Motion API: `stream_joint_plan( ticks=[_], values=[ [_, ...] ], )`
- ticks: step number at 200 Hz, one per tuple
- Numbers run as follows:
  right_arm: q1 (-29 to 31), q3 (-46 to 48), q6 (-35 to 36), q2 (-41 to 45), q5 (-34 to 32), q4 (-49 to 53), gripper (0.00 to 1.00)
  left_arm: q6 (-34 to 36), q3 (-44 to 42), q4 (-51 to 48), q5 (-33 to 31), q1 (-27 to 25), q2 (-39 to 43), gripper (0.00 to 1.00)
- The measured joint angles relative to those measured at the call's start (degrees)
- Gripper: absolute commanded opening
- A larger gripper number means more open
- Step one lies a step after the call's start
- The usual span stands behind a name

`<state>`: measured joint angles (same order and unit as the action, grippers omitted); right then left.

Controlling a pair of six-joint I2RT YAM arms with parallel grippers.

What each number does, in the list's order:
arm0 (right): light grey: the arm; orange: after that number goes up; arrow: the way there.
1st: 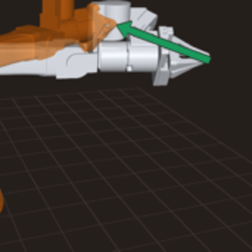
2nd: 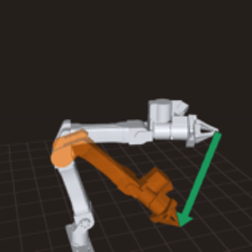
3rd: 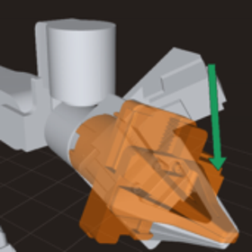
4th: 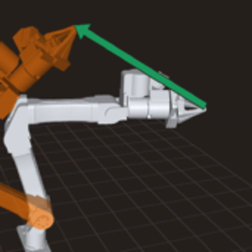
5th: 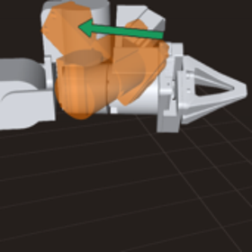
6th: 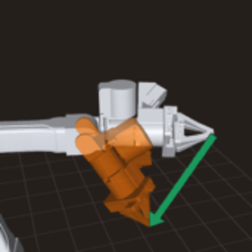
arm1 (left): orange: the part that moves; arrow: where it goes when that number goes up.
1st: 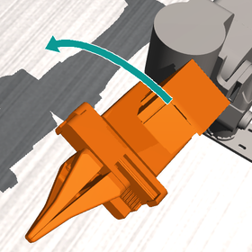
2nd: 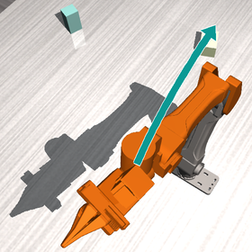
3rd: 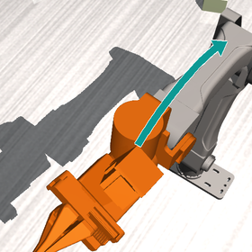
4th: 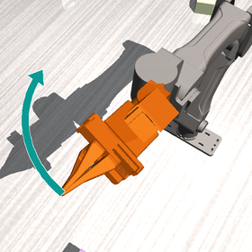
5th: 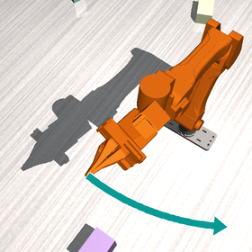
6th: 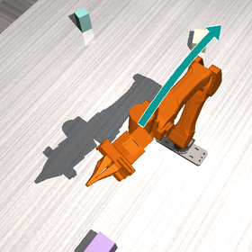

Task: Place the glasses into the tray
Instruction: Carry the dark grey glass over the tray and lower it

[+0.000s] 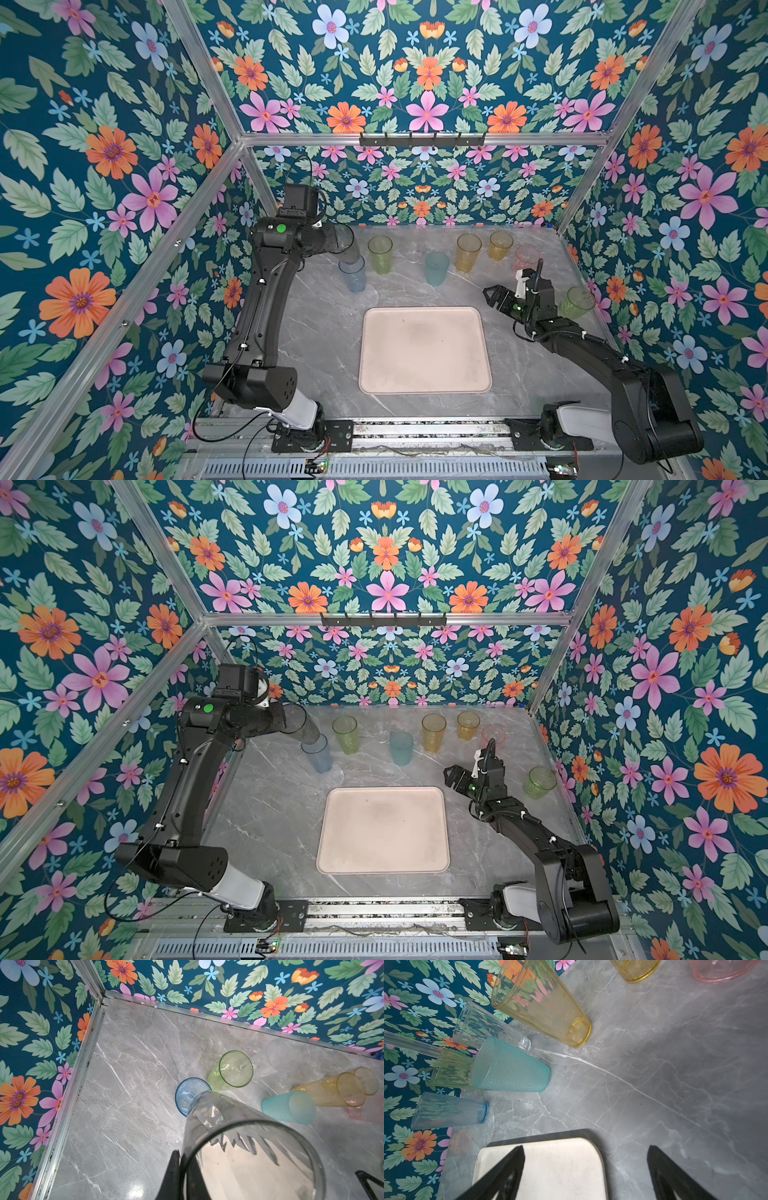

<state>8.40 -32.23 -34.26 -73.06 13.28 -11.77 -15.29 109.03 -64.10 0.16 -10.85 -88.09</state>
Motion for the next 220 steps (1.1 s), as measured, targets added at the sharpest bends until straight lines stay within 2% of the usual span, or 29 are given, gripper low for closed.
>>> stream_joint_plan(
  ticks=[35, 68, 126, 220],
  values=[
    [0.00, -0.28, -0.02, 0.00, 0.07, 0.22, 0.93, 0.15, -3.10, -1.22, 0.15, -6.10, 2.32, 0.00],
    [0.00, -0.39, -0.02, -0.28, 0.17, 0.33, 0.93, -0.94, -9.79, -0.68, 2.38, -13.00, 4.07, 0.00],
    [0.00, -1.03, -0.20, -1.44, 0.85, 0.46, 0.93, -4.37, -20.20, 3.19, 2.05, -21.07, 6.19, 0.00],
    [0.00, -1.03, -0.26, -1.46, 1.05, 1.25, 0.93, -7.28, -32.65, 7.52, -2.47, -22.67, 6.45, 0.00]
  ],
)
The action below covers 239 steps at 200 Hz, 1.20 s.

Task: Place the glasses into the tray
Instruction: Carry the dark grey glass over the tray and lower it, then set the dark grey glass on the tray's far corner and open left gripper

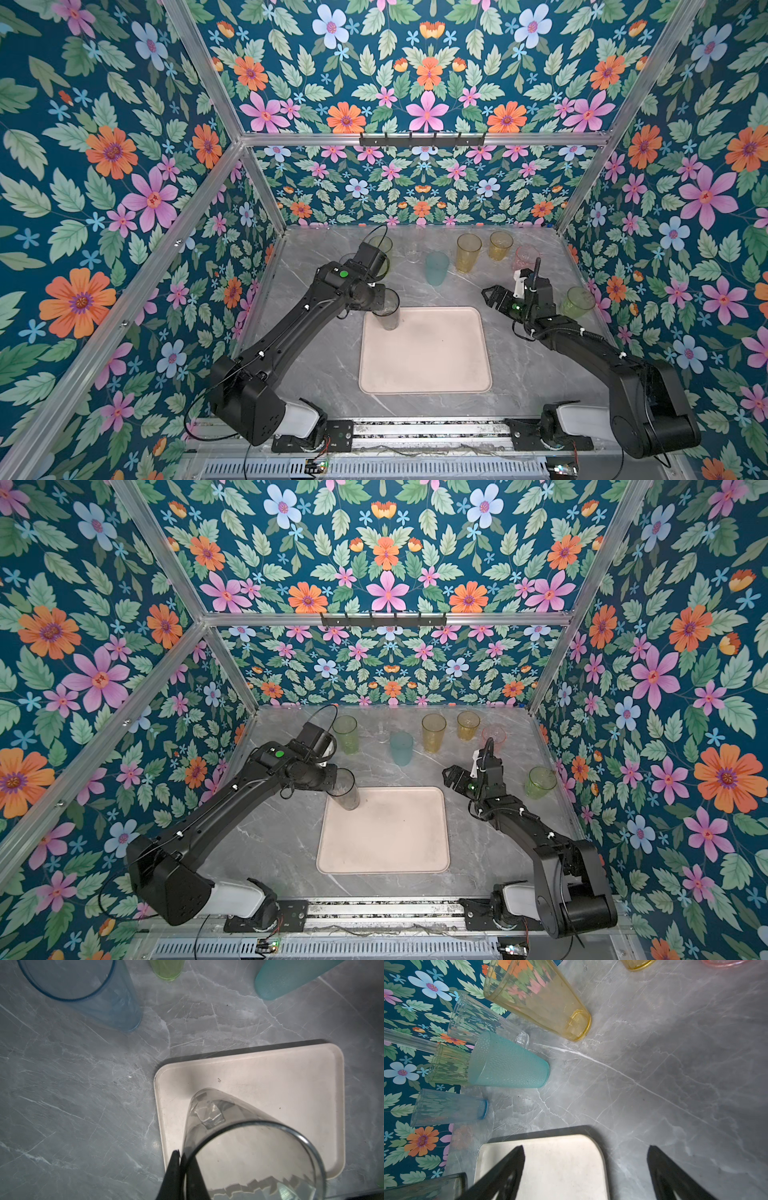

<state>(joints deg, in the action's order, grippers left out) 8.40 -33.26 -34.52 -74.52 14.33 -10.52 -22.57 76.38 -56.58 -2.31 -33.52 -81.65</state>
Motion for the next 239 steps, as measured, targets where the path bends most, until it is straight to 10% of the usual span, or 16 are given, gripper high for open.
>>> stream_joint_plan(
  ticks=[239],
  values=[
    [0.00, -0.48, -0.37, -0.66, 0.00, 0.28, 0.93, -2.19, -1.64, 4.68, -6.14, 2.69, -7.32, 0.00]
  ],
)
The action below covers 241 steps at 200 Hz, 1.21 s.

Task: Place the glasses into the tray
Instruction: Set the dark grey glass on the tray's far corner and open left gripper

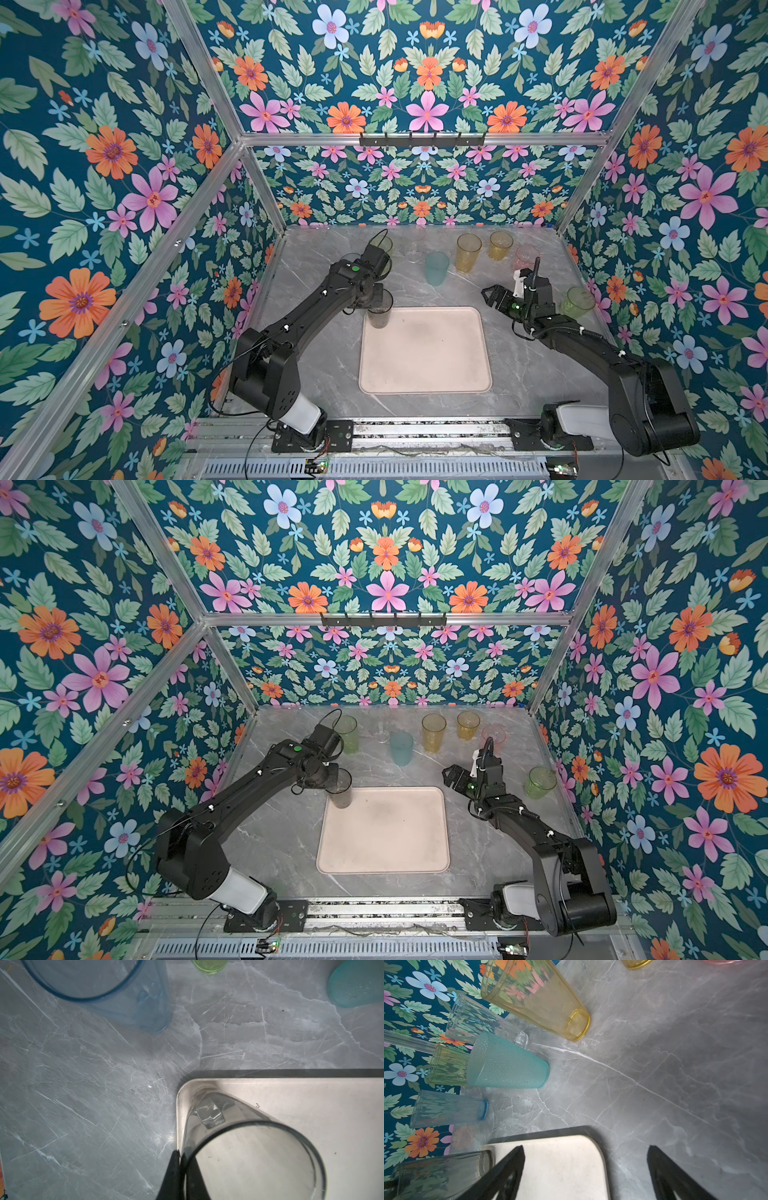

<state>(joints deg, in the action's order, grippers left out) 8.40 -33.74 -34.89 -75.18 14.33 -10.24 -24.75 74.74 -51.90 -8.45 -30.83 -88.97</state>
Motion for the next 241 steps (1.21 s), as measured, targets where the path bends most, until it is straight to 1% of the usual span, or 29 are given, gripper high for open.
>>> stream_joint_plan(
  ticks=[68, 127, 154, 187, 220, 241],
  values=[
    [0.00, -0.17, -0.02, -0.63, 0.20, 0.09, 0.93, -0.52, -0.70, 0.46, -0.59, 0.13, -0.02, 0.00],
    [0.00, -0.39, -0.02, -1.07, 0.26, 0.11, 0.93, -0.61, -0.61, 0.52, -0.35, 0.13, -0.46, 0.26],
    [0.00, -0.52, -0.02, -1.25, 0.42, 0.13, 0.93, -0.63, 0.17, 0.50, -0.35, 0.13, -0.57, 0.31],
    [0.00, -0.72, -0.02, -1.31, 0.42, 0.17, 0.93, -0.61, 1.09, 0.42, -0.39, 0.13, -0.57, 0.32],
    [0.00, -1.07, -0.04, -1.90, 0.42, 0.52, 0.93, -0.61, 2.32, -0.07, -0.59, 0.13, -0.57, 0.37],
    [0.00, -1.18, -0.04, -1.92, 0.44, 0.96, 0.93, -0.61, 3.26, -0.50, -0.81, 0.13, -0.48, 0.43]
  ],
)
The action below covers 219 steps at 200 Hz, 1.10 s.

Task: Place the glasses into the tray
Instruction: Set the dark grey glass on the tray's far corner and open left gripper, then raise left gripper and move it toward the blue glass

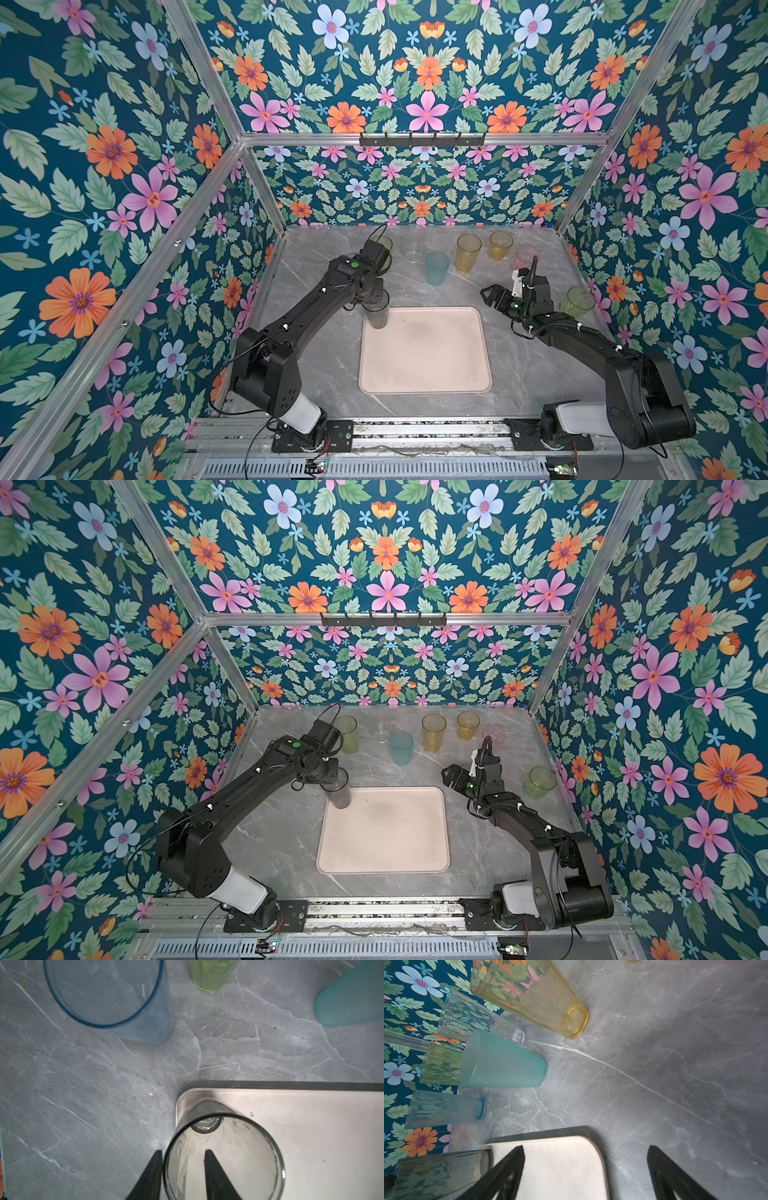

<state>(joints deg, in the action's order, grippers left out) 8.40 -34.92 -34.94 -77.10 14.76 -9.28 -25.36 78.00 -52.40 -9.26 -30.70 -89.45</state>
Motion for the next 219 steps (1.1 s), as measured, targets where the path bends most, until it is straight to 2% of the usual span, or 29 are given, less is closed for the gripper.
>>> stream_joint_plan(
  ticks=[25, 96, 162, 219],
  values=[
    [0.00, -0.04, -0.42, 0.00, 0.00, 0.07, 0.93, 0.00, 1.44, -0.37, -0.85, 0.00, 0.37, 0.50],
    [0.42, -0.42, -0.35, 0.79, 0.00, 0.83, 0.90, -0.04, 6.51, -0.46, -4.44, 1.14, 1.55, 0.59],
    [0.98, -0.46, 0.70, 1.11, -0.02, 2.08, 0.89, -1.29, 7.61, 4.22, -4.59, 6.56, 3.80, 0.63],
    [1.03, -0.46, 0.90, 1.31, 1.03, 1.81, 0.89, -2.99, 1.62, 10.45, -0.48, 13.62, 7.26, 0.65]
  ],
)
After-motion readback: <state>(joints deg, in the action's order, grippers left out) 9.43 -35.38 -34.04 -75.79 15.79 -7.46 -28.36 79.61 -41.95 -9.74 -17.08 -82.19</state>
